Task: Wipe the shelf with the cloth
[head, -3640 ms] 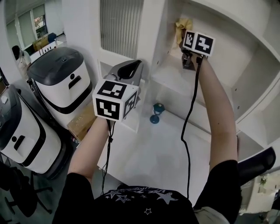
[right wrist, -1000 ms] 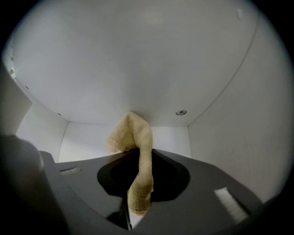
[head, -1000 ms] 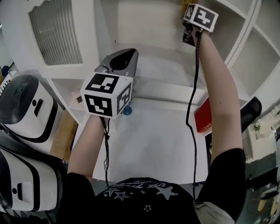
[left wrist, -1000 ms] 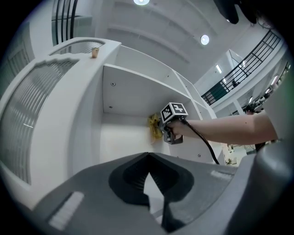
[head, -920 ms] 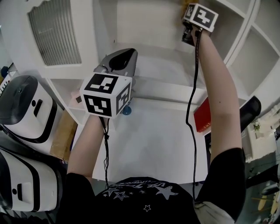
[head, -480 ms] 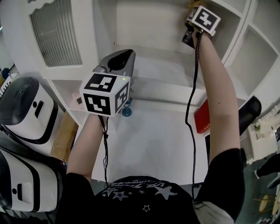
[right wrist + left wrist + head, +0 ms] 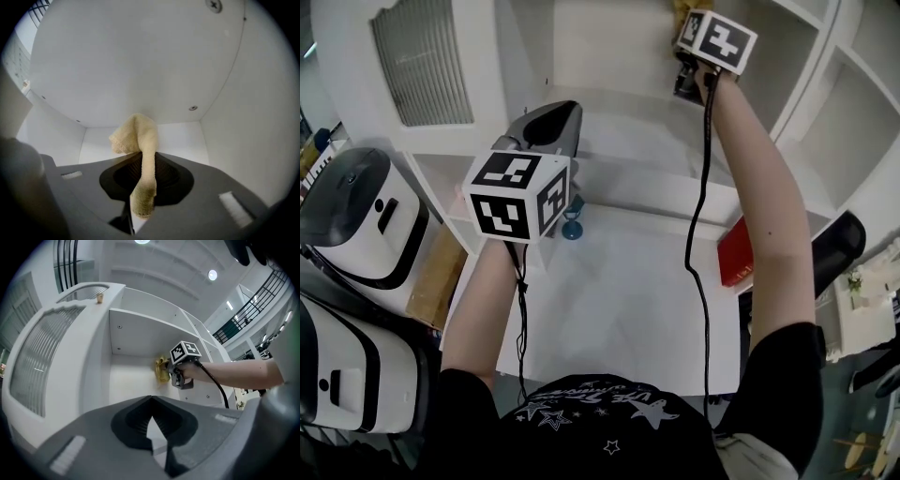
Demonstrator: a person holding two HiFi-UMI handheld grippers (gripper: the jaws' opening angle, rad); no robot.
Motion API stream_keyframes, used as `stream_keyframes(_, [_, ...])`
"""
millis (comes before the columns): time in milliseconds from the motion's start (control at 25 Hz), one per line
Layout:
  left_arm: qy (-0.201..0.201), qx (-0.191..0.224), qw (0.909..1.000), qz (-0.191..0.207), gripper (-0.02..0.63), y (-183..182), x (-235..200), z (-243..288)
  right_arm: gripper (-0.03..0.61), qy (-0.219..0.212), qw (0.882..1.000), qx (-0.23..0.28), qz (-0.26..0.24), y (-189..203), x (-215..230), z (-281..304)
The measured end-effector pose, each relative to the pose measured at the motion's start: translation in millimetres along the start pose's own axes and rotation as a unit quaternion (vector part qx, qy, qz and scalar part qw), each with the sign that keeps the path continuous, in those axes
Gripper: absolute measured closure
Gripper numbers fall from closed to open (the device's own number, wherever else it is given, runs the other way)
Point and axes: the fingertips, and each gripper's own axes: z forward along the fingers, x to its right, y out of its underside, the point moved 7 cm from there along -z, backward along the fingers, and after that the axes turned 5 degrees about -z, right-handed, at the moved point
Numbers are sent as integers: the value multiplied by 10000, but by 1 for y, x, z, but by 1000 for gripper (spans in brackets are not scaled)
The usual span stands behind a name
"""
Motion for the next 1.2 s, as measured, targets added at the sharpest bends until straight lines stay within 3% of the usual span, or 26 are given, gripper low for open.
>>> stream_keyframes(200, [-388, 34, 9992, 27, 612, 0, -3, -18, 505, -688, 9972, 109, -273, 7, -52, 0])
stream_keyframes(480, [-731, -32, 9973, 71, 612, 3, -28, -45, 505, -1294, 9913, 90, -204, 22, -119, 18])
stream_keyframes(840, [-514, -82, 9986, -10, 612, 5, -50, -54, 505, -1699, 9853, 132, -148, 24, -185, 43])
stream_keyframes(1200, [-313, -198, 9993, -75, 612, 18, -53, -51, 505, -1928, 9808, -11, -298, 29, -195, 61])
